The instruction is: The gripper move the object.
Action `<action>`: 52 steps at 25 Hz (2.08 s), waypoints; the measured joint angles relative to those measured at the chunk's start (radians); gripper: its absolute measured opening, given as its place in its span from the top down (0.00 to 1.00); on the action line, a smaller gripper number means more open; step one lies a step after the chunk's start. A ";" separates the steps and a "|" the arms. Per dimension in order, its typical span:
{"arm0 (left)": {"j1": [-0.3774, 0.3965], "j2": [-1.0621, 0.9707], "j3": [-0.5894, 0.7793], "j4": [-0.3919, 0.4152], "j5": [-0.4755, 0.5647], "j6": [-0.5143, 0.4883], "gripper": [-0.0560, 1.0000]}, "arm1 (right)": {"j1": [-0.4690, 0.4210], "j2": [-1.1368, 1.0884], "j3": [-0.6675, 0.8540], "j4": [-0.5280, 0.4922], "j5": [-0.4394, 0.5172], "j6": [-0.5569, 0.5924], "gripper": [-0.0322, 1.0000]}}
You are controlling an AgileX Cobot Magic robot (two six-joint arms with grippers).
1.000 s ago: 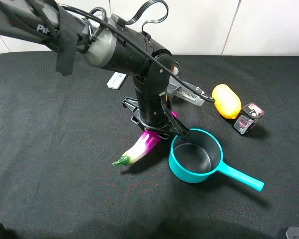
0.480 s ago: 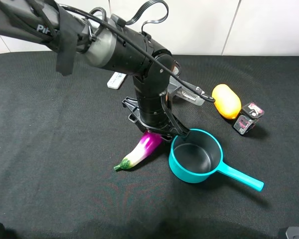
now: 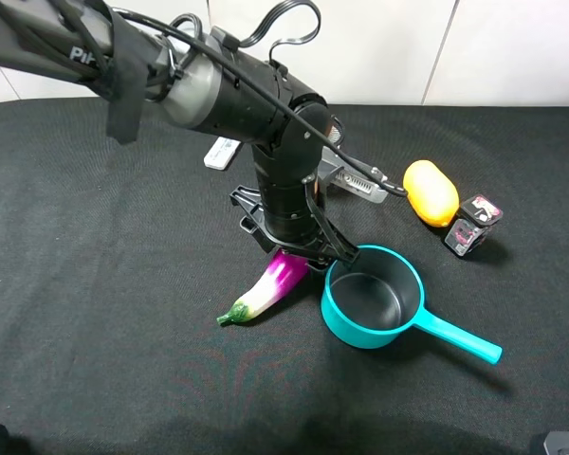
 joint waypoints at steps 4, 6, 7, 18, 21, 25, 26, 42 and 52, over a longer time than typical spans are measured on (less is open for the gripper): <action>0.000 -0.009 0.000 0.000 0.014 -0.006 0.22 | 0.000 0.000 0.000 0.001 0.000 0.000 0.30; 0.000 -0.024 0.000 0.000 0.025 -0.009 0.22 | 0.000 0.000 0.000 0.001 0.000 0.000 0.30; 0.000 -0.030 0.000 -0.001 0.030 -0.010 0.22 | 0.000 0.000 0.000 0.001 0.000 0.000 0.30; 0.000 -0.103 0.000 -0.002 0.090 -0.020 0.22 | 0.000 0.000 0.000 0.001 0.000 0.000 0.30; 0.000 -0.126 0.000 -0.002 0.103 -0.020 0.20 | 0.000 0.000 0.000 0.001 0.000 0.000 0.30; 0.000 -0.162 0.000 -0.001 0.111 -0.020 0.14 | 0.000 0.000 0.000 0.001 0.000 0.000 0.30; 0.000 -0.169 0.000 -0.001 0.115 -0.019 0.13 | 0.000 0.000 0.000 0.001 0.000 0.000 0.30; 0.000 -0.309 -0.005 -0.001 0.214 0.073 0.01 | 0.000 0.000 0.000 0.001 0.000 0.000 0.30; 0.000 -0.421 -0.005 -0.001 0.299 0.142 0.01 | 0.000 0.000 0.000 0.001 0.000 0.000 0.30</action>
